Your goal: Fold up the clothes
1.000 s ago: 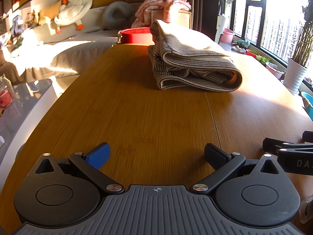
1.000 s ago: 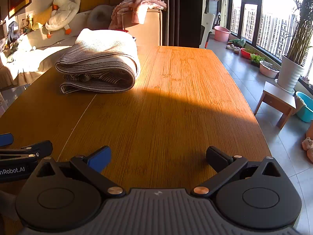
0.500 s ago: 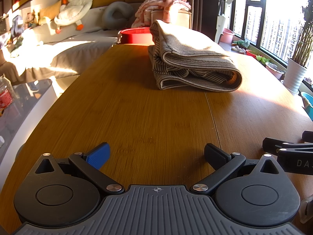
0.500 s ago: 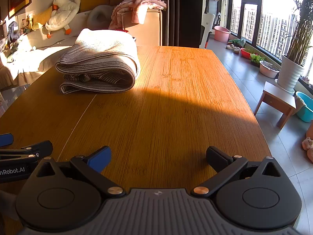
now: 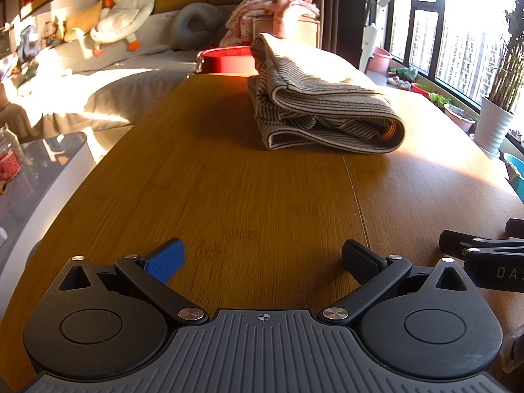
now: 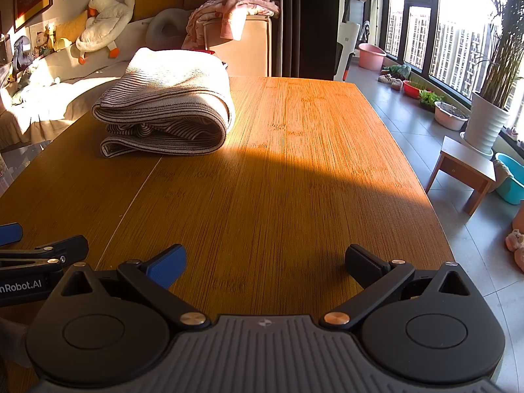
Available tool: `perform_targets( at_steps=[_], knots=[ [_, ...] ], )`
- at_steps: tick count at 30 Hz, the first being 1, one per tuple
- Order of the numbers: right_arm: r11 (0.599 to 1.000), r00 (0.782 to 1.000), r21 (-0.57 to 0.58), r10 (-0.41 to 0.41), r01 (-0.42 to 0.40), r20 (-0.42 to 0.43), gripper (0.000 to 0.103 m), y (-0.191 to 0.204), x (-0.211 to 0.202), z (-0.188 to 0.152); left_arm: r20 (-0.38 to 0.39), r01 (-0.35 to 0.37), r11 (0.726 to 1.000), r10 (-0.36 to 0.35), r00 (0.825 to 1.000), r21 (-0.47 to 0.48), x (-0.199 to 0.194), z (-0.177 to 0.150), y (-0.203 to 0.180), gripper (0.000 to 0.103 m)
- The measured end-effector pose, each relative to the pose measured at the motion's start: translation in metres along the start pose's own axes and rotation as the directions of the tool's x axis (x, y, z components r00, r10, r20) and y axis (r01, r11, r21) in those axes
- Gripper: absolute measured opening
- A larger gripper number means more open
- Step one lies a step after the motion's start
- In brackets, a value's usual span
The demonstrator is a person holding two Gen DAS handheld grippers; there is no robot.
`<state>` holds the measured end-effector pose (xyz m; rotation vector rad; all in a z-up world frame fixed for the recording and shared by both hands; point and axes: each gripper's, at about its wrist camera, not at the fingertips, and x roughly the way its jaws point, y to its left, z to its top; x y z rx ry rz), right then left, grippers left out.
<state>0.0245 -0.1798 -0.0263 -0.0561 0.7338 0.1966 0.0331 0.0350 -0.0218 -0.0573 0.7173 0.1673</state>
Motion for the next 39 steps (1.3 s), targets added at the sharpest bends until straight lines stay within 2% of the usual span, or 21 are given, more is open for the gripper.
perform_targets(
  at_steps=[39],
  knots=[
    [1.0, 1.0, -0.001, 0.001, -0.001, 0.001, 0.103, -0.0002, -0.0009, -0.0001, 0.002, -0.009, 1.0, 0.009, 1.0, -0.007, 0.0022, 0.0013, 0.0014, 0.103]
  ],
)
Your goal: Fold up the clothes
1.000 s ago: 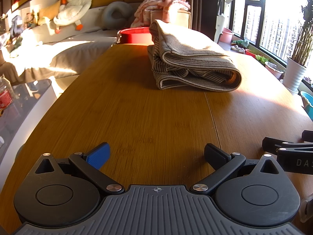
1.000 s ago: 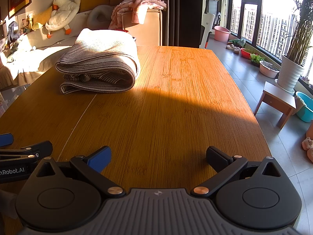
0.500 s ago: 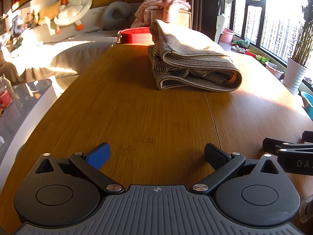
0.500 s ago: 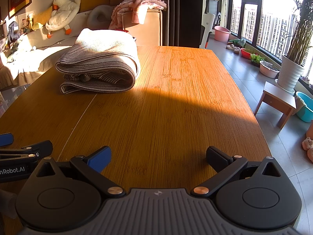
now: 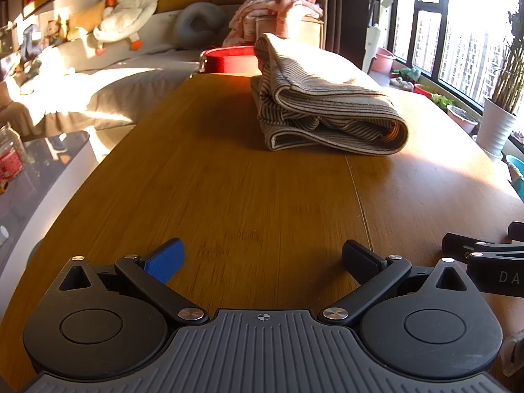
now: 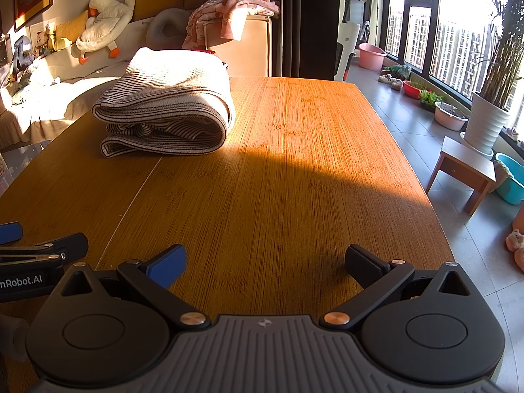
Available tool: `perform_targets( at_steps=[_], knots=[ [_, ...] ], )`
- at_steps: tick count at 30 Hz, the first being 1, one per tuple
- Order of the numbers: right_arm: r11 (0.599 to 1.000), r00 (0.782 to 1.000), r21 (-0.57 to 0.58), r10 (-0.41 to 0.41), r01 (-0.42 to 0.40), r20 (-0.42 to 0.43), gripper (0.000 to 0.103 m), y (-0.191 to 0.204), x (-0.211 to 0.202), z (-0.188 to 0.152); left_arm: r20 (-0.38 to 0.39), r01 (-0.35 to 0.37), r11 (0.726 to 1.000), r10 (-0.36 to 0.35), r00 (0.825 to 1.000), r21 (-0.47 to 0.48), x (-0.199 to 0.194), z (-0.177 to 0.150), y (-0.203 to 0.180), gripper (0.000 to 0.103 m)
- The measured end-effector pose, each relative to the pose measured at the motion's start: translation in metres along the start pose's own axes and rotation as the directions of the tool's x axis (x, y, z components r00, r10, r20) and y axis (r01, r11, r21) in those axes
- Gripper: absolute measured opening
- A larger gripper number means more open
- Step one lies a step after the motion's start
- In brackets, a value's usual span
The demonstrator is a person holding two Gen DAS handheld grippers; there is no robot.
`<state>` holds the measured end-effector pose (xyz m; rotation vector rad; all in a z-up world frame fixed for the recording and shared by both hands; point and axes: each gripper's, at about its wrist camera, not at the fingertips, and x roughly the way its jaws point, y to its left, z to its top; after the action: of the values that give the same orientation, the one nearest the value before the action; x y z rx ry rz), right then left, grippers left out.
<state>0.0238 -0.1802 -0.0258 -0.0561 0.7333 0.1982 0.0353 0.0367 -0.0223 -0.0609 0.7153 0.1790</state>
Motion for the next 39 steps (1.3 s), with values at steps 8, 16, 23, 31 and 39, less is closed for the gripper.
perform_targets(
  at_steps=[8, 16, 23, 31, 39],
  knots=[
    [1.0, 1.0, 0.0, 0.0, 0.0, 0.0, 0.103, 0.0, 0.0, 0.0, 0.001, -0.002, 1.0, 0.002, 1.0, 0.0, 0.0, 0.0, 0.0, 0.103],
    [1.0, 1.0, -0.001, -0.006, 0.006, -0.001, 0.103, 0.0, 0.0, -0.001, 0.0, -0.017, 1.0, 0.017, 1.0, -0.003, 0.002, 0.002, -0.003, 0.103],
    [1.0, 1.0, 0.014, -0.021, 0.021, 0.002, 0.103, 0.0, -0.002, -0.003, -0.001, -0.042, 0.999, 0.042, 0.999, -0.019, 0.008, 0.007, -0.008, 0.103],
    [0.999, 1.0, 0.019, -0.027, 0.027, 0.003, 0.103, 0.001, -0.002, -0.003, 0.003, -0.066, 0.997, 0.066, 0.998, -0.031, 0.01, 0.009, -0.013, 0.103],
    [0.999, 1.0, 0.02, -0.031, 0.031, 0.001, 0.103, 0.002, -0.001, -0.002, 0.003, -0.073, 0.996, 0.073, 0.997, -0.043, 0.011, 0.01, -0.012, 0.103]
  ],
)
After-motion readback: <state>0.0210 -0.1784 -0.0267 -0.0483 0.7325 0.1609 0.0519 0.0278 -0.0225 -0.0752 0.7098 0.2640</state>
